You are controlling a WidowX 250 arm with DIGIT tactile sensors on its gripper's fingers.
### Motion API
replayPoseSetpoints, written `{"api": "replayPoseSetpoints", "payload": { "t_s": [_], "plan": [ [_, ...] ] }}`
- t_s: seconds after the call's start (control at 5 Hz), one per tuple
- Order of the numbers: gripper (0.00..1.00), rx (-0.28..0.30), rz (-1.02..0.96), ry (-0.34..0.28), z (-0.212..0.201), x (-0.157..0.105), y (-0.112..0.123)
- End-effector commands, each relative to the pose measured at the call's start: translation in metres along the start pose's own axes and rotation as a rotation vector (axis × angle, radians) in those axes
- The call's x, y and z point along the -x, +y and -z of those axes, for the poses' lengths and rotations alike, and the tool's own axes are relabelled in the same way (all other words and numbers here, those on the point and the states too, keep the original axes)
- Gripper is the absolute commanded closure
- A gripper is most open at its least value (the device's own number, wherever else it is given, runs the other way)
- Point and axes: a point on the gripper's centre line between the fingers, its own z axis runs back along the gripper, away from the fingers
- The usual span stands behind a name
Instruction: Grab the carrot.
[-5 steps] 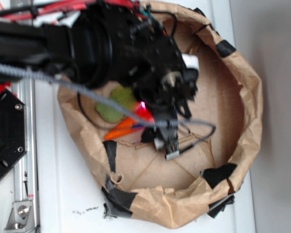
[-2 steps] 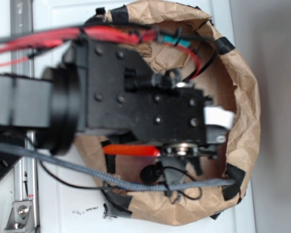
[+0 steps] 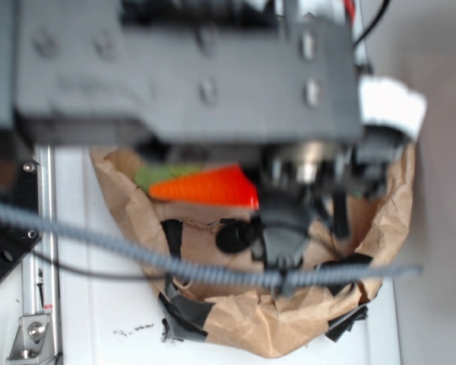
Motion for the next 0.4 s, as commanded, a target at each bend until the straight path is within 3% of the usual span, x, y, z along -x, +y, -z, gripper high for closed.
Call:
{"api": "replayPoseSetpoints", "payload": {
  "t_s": [0.0, 0.2],
  "plan": [
    [1.0, -0.095, 0.022, -0.009, -0.0374, 0.0247, 0.0226],
    [1.0, -0.12, 0.026, -0.012, -0.0352, 0.0322, 0.0229]
  ]
}}
